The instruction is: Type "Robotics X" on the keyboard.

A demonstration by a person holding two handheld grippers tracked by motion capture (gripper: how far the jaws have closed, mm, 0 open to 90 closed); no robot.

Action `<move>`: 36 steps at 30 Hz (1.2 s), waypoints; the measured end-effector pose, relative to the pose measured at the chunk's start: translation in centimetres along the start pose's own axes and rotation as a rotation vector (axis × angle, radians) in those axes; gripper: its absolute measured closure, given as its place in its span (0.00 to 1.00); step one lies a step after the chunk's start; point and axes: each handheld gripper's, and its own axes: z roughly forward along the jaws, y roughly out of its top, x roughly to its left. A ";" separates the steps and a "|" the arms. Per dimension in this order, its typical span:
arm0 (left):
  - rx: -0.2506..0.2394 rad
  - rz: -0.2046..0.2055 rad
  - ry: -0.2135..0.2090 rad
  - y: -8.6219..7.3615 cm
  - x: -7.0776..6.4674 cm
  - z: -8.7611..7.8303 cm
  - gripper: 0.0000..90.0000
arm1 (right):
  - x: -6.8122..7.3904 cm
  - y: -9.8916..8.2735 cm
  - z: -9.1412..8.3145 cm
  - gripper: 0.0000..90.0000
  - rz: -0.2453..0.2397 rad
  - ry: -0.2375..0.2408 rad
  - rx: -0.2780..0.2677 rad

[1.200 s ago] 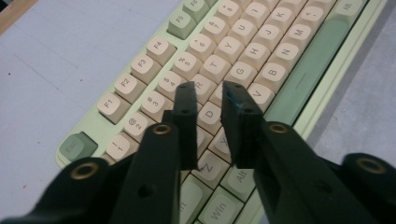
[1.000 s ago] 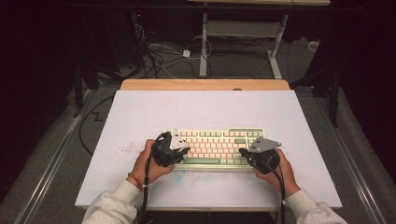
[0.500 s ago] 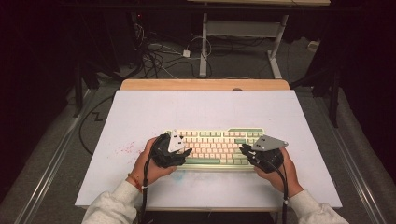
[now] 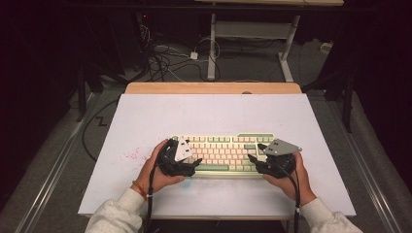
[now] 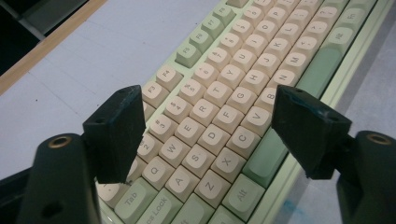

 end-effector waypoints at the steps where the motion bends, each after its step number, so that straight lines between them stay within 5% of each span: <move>1: -0.001 -0.001 0.001 0.0 0.0 0.0 0.25 | 0.0 0.0 0.0 0.46 0.003 -0.003 -0.003; 10: -0.011 0.003 0.030 -0.1 -0.3 0.1 0.20 | 0.2 0.0 0.3 0.23 0.024 -0.045 -0.010; 14: -0.016 0.029 0.039 -0.1 -0.9 0.1 0.20 | 0.5 0.1 0.3 0.21 0.020 -0.052 -0.011; 36: -0.052 0.031 0.072 -0.3 -1.2 -1.9 0.20 | 1.4 0.4 -1.5 0.21 -0.024 -0.077 -0.037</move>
